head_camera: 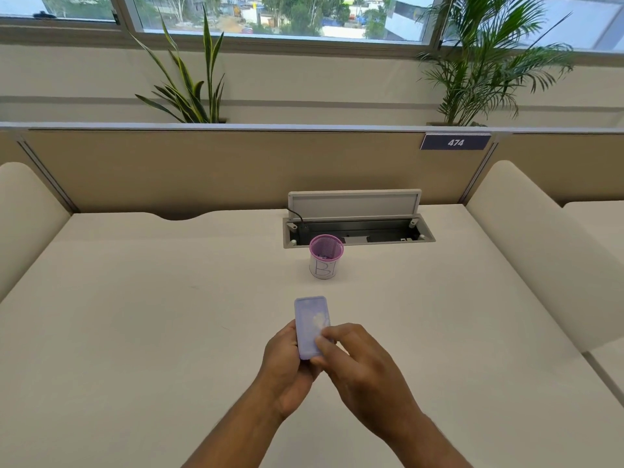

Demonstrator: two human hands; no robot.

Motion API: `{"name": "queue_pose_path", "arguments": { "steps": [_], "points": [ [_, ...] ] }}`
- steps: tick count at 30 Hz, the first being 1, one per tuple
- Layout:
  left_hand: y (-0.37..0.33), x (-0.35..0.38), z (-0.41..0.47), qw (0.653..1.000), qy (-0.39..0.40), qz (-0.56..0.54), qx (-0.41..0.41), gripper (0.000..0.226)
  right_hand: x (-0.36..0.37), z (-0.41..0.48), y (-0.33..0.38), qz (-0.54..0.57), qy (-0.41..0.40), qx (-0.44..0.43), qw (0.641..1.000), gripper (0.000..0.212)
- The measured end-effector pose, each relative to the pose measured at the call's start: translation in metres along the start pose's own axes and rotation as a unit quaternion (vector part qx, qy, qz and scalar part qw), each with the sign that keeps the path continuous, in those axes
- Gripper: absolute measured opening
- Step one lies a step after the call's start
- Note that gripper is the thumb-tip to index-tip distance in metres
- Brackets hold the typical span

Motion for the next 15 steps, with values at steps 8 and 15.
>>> {"name": "queue_pose_path", "arguments": {
  "steps": [8, 15],
  "points": [
    [0.003, 0.002, 0.001, 0.999, 0.026, -0.036, -0.005, 0.047, -0.006, 0.005, 0.007, -0.013, -0.015, -0.018, 1.000, 0.020],
    [0.006, 0.005, 0.001, 0.999, 0.033, -0.036, -0.013, 0.042, -0.014, 0.008, 0.006, -0.017, -0.035, -0.009, 0.999, 0.015]
  ]
}}
Point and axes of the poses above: each hand's wrist, its own z-axis towards the middle knuckle, its own x-axis out of the palm, y = z × x, the point moved 10 cm from there along z, towards the middle knuckle, and after that the axes turned 6 degrees about -x, right-handed, at the moved point
